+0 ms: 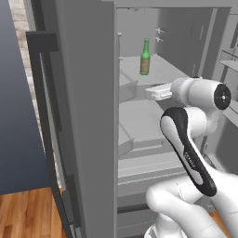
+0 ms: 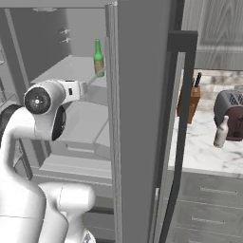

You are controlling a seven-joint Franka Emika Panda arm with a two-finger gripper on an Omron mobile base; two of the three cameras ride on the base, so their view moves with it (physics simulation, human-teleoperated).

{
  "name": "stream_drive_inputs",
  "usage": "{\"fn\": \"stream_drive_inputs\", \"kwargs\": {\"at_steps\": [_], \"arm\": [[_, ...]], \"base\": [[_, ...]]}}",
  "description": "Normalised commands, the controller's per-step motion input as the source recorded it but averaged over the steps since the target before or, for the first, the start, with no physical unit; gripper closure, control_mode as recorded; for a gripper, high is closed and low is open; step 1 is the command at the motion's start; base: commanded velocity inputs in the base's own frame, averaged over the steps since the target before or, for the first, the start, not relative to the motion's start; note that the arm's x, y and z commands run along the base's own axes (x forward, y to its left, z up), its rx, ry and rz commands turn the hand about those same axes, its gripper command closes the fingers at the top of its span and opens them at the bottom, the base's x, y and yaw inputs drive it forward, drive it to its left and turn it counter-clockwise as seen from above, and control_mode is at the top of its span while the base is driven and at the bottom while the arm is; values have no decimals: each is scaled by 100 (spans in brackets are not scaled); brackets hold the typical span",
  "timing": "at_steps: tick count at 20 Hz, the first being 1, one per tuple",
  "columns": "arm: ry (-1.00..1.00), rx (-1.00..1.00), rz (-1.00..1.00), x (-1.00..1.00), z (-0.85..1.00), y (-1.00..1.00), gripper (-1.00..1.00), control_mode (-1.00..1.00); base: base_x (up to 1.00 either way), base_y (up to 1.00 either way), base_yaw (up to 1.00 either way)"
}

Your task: Place the beer and liquor on the top shelf of the fridge to keep them out of children's reach, and place the onion on lower shelves for easy access.

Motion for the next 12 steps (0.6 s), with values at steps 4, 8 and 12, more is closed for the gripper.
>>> {"fn": "stream_drive_inputs", "kwargs": {"at_steps": [4,8,12], "arm": [[22,-7,10,-75,-17,0,-100,-100],[21,-11,4,-70,-34,2,-100,-100],[25,-15,0,-62,-30,6,-100,-100]], "base": [[0,0,0],[0,0,0],[0,0,0]]}}
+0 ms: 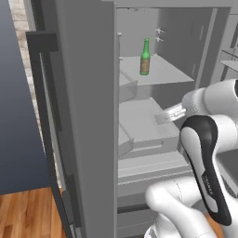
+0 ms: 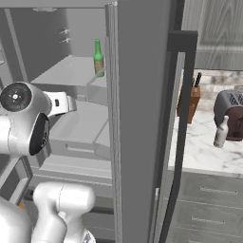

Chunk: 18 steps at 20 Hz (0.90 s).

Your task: Place the beer and liquor on the top shelf of the fridge to keep them out of children's reach, and place the onion on lower shelves for easy access.

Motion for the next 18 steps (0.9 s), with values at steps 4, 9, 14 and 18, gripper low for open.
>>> {"fn": "stream_drive_inputs", "kwargs": {"at_steps": [4,9,14,18], "arm": [[18,-12,0,-48,-2,0,-100,-100],[16,-10,0,-35,0,0,-100,-100],[3,-2,0,-10,0,0,-100,100],[0,0,0,0,0,0,-100,100]], "base": [[0,0,0],[0,0,0],[-71,0,0],[-100,-1,-4]]}}
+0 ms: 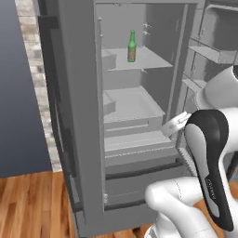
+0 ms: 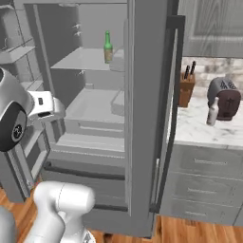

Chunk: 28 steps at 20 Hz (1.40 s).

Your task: Place the beer and liquor on the top shelf of the fridge to keep them out of children's reach, and place the onion on lower shelves for easy access.

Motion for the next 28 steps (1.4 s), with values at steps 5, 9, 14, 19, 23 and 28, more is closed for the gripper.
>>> {"fn": "stream_drive_inputs", "kwargs": {"at_steps": [5,9,14,19,23,28], "arm": [[0,0,0,0,0,0,-100,100],[0,0,0,0,0,0,-100,100],[0,0,0,0,0,0,-100,100],[0,0,0,0,0,0,-100,100],[0,0,0,0,0,0,-100,100],[0,0,0,0,0,0,-100,100]], "base": [[-89,-33,-27],[-35,-59,-48],[0,-74,-55],[21,-69,-54],[41,-60,-44],[60,-43,-23]]}}
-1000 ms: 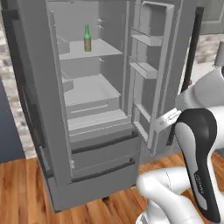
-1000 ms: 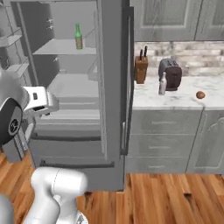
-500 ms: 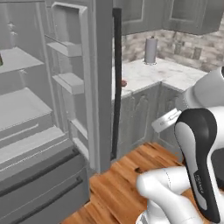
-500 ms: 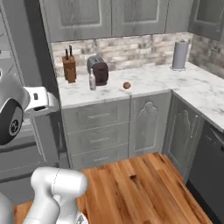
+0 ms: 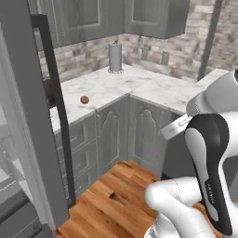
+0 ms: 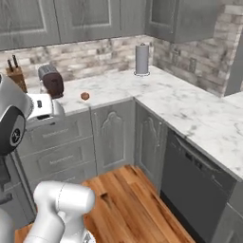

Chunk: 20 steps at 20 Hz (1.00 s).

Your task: Place the beer and liquor on the top shelf of the fridge to keep them out of children's reach, and place the onion on lower shelves for easy access.

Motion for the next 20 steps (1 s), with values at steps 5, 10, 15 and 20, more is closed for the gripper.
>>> {"fn": "stream_drive_inputs", "kwargs": {"at_steps": [5,10,15,20], "arm": [[0,0,0,0,0,0,-100,100],[0,0,0,0,0,0,-100,100],[0,0,0,0,0,0,-100,100],[0,0,0,0,0,0,-100,100]], "base": [[89,-3,12],[100,0,42],[95,0,46],[71,0,46]]}}
